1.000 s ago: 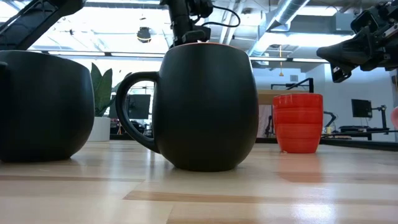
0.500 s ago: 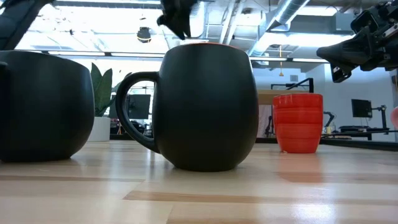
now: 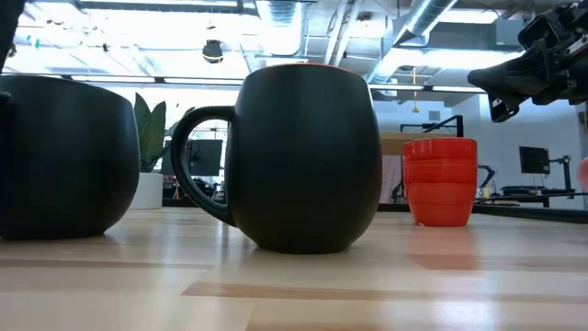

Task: Place coffee mugs
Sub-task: Put the red mug on the shelf

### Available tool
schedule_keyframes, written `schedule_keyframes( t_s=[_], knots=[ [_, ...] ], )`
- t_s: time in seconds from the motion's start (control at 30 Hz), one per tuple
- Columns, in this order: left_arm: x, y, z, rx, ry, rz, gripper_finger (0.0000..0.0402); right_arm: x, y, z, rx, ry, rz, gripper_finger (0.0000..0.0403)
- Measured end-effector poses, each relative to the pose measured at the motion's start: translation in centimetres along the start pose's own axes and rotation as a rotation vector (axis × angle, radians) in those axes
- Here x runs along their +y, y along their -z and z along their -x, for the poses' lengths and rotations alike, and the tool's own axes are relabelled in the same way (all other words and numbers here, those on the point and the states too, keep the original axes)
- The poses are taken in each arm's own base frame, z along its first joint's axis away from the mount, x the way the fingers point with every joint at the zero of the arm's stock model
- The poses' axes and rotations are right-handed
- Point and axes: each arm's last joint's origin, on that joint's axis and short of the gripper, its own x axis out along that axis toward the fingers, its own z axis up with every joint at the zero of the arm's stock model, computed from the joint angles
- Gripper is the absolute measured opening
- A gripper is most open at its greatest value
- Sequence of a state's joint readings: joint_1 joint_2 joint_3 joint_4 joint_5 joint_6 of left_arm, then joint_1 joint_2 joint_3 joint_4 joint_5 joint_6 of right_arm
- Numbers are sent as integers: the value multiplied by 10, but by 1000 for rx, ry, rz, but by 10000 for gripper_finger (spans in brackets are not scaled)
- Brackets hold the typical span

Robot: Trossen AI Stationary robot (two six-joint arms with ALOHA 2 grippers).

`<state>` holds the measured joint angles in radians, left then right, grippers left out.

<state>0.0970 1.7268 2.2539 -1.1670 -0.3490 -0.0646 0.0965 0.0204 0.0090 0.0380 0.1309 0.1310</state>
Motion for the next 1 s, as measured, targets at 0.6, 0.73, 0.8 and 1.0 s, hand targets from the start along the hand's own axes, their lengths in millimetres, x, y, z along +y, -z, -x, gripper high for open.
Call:
schedule_keyframes(
  t_s=[0.6,0.73,0.8,1.0],
  knots=[
    [-78,203,-4,-612,389,16,171,0,0,0,0,0,0,48],
    [-74,235,-1,-715,408,38,171,0,0,0,-1,0,0,48],
    [-71,245,0,-744,412,54,171,0,0,0,0,0,1,48],
    [-63,252,10,-775,445,48,171,0,-2,0,-18,-2,-2,48]
  ],
)
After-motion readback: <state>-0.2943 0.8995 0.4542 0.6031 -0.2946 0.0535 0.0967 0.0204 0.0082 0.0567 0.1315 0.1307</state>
